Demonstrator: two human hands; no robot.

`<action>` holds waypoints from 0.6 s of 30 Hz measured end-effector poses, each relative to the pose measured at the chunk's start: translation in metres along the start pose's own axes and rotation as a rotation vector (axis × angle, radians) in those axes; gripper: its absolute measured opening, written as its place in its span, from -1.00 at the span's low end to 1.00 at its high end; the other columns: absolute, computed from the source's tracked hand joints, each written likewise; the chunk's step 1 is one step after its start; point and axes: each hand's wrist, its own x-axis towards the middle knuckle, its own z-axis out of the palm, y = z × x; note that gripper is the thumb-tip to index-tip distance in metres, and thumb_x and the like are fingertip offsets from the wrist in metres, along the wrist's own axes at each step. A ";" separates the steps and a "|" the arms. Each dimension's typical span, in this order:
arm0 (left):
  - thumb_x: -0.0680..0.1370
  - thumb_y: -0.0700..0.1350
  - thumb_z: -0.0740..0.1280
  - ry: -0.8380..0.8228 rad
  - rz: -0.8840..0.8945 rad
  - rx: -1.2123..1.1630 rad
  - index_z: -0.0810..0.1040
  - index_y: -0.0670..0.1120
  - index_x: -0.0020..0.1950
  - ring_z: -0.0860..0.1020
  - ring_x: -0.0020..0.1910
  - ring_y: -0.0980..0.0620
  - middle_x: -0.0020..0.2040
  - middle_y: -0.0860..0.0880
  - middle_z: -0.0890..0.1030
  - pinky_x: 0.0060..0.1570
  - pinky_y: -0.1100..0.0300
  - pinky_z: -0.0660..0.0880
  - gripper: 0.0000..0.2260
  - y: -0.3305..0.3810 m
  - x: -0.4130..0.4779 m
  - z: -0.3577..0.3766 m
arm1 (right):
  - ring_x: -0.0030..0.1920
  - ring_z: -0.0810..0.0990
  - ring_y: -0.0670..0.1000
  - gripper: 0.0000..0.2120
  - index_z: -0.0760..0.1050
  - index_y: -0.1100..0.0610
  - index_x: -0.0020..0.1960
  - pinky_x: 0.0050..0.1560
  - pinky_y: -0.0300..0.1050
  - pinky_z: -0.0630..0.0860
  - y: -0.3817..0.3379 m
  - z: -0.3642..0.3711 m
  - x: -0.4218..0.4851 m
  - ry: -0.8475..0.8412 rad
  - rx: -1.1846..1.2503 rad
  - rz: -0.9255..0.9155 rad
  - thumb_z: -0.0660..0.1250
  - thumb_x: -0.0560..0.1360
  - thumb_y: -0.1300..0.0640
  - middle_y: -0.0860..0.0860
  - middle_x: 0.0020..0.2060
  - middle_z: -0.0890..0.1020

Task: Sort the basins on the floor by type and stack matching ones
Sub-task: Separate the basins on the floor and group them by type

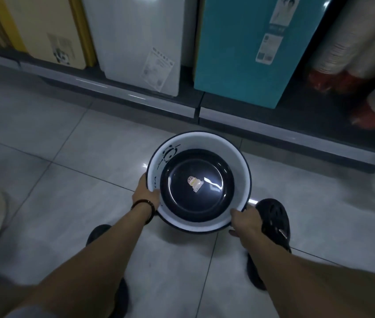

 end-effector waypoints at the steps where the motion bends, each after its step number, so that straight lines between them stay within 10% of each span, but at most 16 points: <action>1: 0.61 -0.23 0.30 -0.014 -0.007 -0.018 0.36 0.23 0.49 0.58 -0.01 -0.07 0.14 0.00 0.58 0.05 -0.16 0.65 -0.47 -0.003 0.003 0.002 | -0.08 0.70 0.24 -0.90 0.52 0.09 0.10 -0.09 0.30 0.74 0.000 0.000 0.001 0.002 -0.003 -0.003 0.38 0.60 0.20 0.14 -0.07 0.65; 18: 0.53 -0.36 0.34 0.160 -0.166 -0.131 0.40 0.08 0.46 0.58 -0.06 -0.10 0.02 -0.09 0.59 0.03 0.02 0.61 -0.43 -0.033 -0.020 -0.002 | -0.05 0.69 0.25 -0.85 0.60 0.17 0.02 -0.12 0.28 0.74 -0.021 0.022 0.000 -0.029 -0.020 0.060 0.44 0.48 0.32 0.19 -0.06 0.67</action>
